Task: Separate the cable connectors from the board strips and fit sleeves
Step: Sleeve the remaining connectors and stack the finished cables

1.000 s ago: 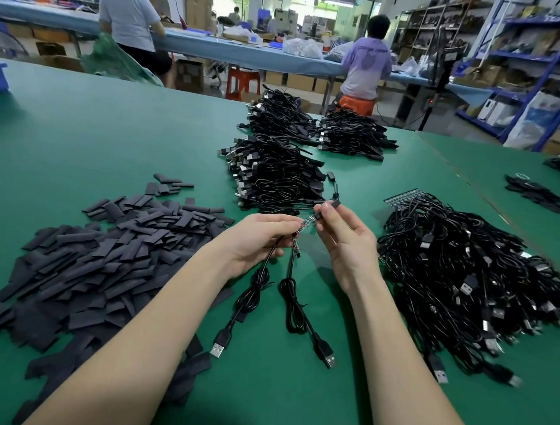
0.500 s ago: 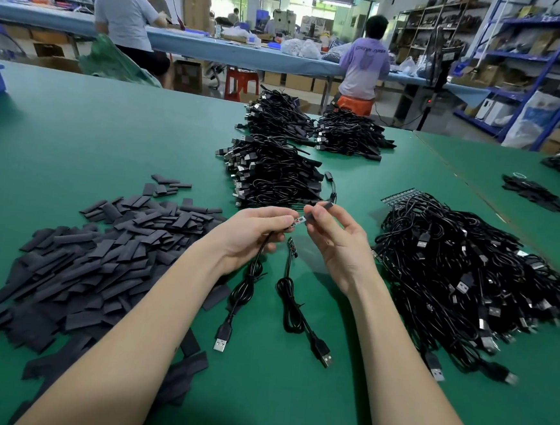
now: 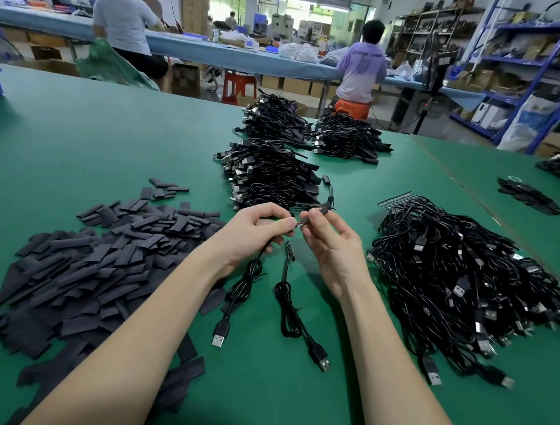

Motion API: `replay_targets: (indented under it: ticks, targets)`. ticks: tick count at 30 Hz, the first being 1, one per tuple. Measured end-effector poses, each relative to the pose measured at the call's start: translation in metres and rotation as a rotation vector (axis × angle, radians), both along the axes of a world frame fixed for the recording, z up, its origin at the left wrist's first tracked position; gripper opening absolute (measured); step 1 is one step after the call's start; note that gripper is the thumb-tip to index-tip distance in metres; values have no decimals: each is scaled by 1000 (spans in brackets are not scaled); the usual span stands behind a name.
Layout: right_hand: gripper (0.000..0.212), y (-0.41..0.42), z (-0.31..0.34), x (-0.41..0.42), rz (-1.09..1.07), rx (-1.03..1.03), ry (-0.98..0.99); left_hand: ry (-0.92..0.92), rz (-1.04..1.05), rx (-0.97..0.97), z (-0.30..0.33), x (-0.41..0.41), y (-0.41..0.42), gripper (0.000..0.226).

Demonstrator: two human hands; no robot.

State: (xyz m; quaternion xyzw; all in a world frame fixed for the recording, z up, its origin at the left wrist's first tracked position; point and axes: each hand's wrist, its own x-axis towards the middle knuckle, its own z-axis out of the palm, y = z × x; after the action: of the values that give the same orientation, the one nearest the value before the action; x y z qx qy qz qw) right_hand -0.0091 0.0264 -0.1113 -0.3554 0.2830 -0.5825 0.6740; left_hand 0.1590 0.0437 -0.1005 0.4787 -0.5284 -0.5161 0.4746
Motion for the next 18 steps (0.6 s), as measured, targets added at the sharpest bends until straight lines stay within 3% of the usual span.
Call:
replay_targets:
  ticks: [6, 18]
  targets:
    - [22, -2, -3, -1, -61, 14, 22, -147, 58, -165, -3, 2, -2, 7]
    - [31, -3, -8, -1, -58, 33, 24, -238, 84, -313, -5, -3, -1, 10]
